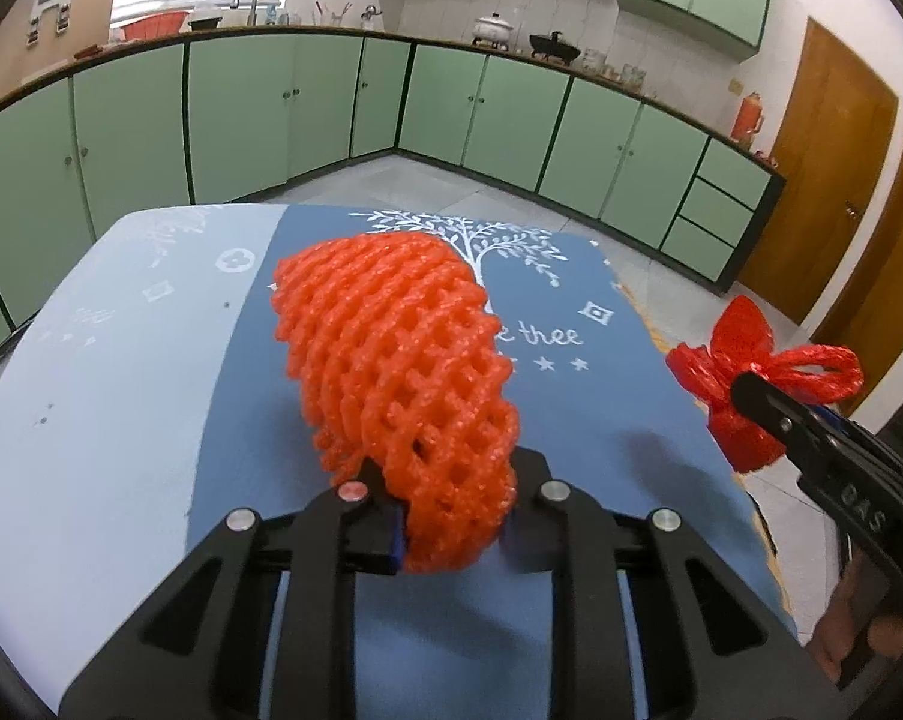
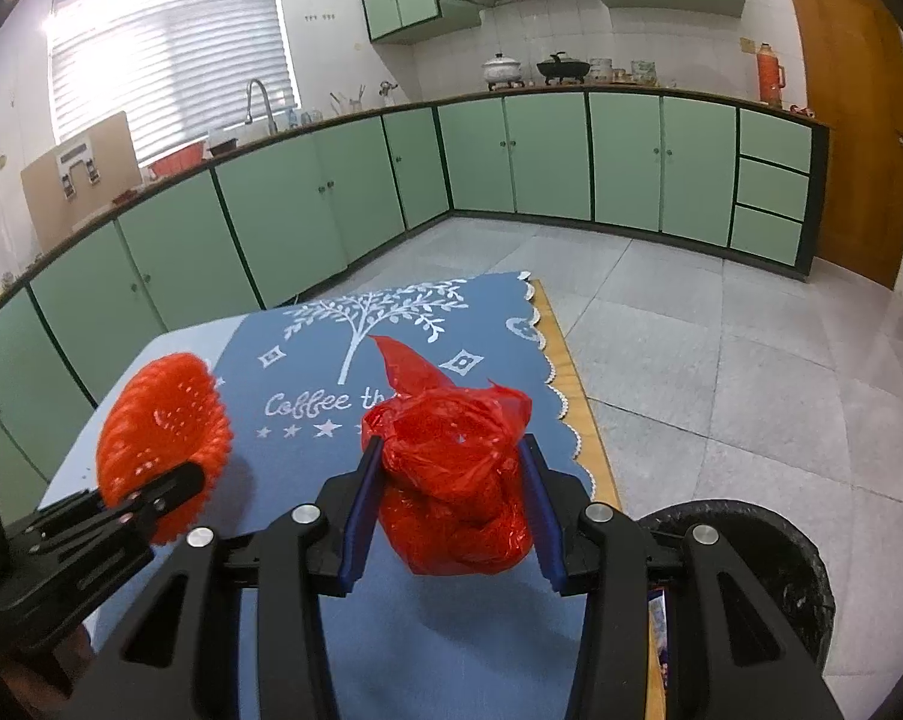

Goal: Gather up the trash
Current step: 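Grasp the orange foam net with the left tool, then carry the foam net and red bag over the bin and open both tools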

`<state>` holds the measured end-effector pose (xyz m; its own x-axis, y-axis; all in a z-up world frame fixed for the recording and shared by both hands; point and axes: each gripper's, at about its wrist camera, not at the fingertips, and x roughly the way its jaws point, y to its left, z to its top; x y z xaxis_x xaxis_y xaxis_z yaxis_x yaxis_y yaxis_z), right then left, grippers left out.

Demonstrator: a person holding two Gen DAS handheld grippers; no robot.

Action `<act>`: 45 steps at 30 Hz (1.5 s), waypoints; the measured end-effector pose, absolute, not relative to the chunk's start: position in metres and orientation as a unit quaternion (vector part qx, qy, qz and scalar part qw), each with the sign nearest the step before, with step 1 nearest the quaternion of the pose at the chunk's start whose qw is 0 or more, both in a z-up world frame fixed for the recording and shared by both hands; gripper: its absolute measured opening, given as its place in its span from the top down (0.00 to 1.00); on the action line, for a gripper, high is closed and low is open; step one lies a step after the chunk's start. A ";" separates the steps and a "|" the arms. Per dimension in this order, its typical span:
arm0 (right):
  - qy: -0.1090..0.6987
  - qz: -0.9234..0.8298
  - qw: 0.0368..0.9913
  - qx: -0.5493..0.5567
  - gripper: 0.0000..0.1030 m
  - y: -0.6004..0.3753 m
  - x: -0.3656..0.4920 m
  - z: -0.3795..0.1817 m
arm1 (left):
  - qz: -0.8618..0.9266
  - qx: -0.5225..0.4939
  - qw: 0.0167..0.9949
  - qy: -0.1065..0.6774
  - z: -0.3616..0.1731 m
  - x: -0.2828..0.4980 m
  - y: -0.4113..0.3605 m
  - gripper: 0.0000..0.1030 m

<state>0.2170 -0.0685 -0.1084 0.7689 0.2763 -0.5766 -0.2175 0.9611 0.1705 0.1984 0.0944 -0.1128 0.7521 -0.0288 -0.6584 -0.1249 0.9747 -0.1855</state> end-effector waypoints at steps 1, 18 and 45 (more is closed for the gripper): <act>0.311 0.131 0.940 0.048 0.57 -0.069 0.213 -0.107 | 0.022 -0.109 0.930 0.350 -0.111 0.194 0.094 0.81; 0.293 0.041 0.952 0.076 0.57 -0.179 0.134 -0.094 | -0.151 -0.046 0.923 0.351 -0.095 0.153 -0.047 0.81; 0.360 -0.098 0.921 0.116 0.57 -0.327 0.131 -0.175 | -0.261 0.031 0.868 0.421 -0.168 0.217 -0.202 0.71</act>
<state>0.1308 -0.3270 -0.1754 0.7216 -0.0965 -0.6856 0.2628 0.9543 0.1424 0.2174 -0.2022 -0.1684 0.5094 -0.4268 -0.7472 0.4783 0.8623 -0.1665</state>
